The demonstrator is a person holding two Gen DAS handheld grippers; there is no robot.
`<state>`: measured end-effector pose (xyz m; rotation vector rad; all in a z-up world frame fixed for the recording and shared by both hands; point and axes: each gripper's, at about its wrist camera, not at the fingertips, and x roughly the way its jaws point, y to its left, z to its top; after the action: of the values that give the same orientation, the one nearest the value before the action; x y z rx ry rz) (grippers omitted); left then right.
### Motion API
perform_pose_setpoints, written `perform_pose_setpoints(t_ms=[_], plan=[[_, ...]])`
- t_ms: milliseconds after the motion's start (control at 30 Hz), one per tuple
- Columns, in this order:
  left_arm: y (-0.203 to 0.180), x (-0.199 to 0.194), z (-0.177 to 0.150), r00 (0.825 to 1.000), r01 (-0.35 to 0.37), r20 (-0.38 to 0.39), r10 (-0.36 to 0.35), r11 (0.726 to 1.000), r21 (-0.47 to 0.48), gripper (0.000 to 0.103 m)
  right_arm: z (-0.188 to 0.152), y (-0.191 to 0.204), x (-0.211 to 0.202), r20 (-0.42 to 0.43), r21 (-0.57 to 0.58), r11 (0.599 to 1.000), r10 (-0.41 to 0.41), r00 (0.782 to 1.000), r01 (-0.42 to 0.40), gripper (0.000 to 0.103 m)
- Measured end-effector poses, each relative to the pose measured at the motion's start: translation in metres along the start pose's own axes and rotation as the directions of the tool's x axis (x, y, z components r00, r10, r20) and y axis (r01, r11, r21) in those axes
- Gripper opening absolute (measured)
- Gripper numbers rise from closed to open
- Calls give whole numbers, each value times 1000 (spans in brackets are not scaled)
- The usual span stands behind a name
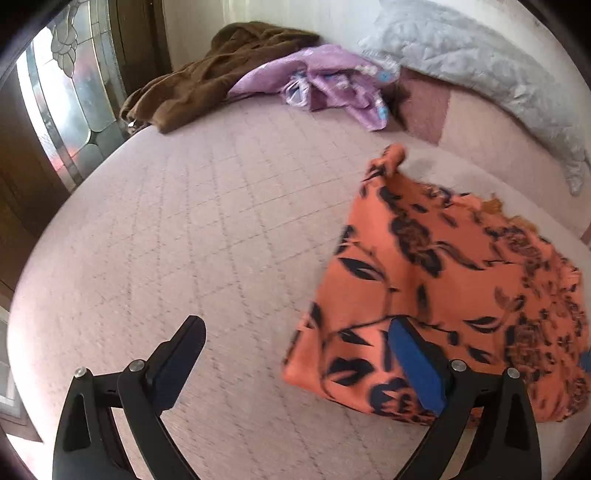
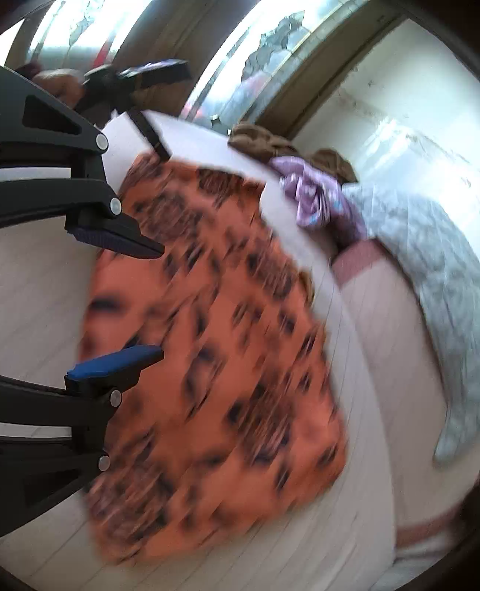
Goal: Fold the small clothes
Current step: 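Grasp the orange dress edge with the right tool and lift it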
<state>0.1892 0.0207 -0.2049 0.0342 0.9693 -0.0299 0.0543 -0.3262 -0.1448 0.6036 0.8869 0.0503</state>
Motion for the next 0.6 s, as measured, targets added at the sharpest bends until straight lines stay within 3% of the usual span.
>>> perform_pose_setpoints(t_ms=[100,167,233,300,367,467,600], plan=[[0,21,5,999,-9,-49,10,1000,10,100,26,32,41,-45,-32,999,-7,999,6,47],[2,25,3,998,6,-61,-6,1000,6,100,39,48,88,-128,-64,995,-80,989,72,36],[2,29,7,998,20,-66,-19,1000,21,100,43,53,126,-188,-108,981,-182,965,164,36],[7,26,10,996,42,-78,-41,999,19,100,53,61,138,-176,-116,975,-210,962,192,35],[15,25,14,995,59,-86,-59,998,-12,100,69,76,132,-150,-102,982,-172,974,157,35],[25,28,22,994,68,-86,-72,997,-44,100,86,114,129,-109,-173,981,-104,989,84,35],[33,23,23,997,35,-66,-38,998,-59,100,95,166,177,-215,-213,976,-7,977,-39,35]])
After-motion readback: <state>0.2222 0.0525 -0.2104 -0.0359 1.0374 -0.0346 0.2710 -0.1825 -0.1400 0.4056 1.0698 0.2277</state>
